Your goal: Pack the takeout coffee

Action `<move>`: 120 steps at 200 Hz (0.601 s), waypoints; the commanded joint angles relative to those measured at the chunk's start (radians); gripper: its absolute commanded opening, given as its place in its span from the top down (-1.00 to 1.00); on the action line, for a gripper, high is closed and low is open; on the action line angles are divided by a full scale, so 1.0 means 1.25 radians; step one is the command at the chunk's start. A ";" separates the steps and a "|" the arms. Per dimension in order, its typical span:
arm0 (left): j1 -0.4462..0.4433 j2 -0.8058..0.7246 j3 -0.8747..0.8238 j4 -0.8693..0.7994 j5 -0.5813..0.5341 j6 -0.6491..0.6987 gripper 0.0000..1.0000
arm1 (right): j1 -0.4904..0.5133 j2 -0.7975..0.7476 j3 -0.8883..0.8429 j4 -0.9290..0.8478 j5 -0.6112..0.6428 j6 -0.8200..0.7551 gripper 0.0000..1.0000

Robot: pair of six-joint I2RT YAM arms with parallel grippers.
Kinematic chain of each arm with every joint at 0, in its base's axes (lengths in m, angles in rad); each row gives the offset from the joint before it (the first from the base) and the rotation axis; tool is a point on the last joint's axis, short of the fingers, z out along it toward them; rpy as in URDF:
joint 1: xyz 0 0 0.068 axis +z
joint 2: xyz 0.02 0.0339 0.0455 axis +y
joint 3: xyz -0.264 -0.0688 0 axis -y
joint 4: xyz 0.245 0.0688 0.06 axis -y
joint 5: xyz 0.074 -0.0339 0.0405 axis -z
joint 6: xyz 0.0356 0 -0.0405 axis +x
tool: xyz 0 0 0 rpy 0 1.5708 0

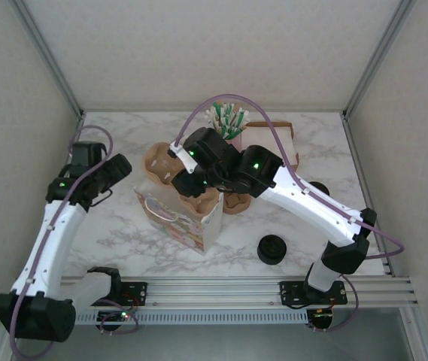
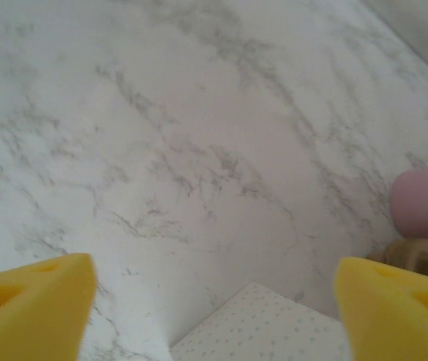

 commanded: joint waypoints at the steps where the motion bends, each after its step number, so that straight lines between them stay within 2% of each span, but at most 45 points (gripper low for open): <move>1: 0.014 -0.036 0.082 -0.091 0.122 0.165 -0.42 | 0.007 -0.012 -0.005 0.010 0.012 -0.017 0.28; 30: 0.013 -0.048 0.158 -0.134 0.265 0.256 -0.37 | 0.006 -0.010 -0.010 0.008 0.012 -0.018 0.29; 56: 0.012 -0.042 0.170 -0.159 0.370 0.299 -0.21 | 0.007 -0.012 -0.015 0.009 0.013 -0.016 0.28; 71: 0.013 -0.043 0.175 -0.175 0.384 0.317 -0.15 | 0.007 -0.014 -0.018 0.014 0.012 -0.014 0.28; 120: 0.006 -0.036 0.152 -0.209 0.410 0.350 -0.16 | 0.005 -0.005 -0.012 0.014 0.012 -0.017 0.27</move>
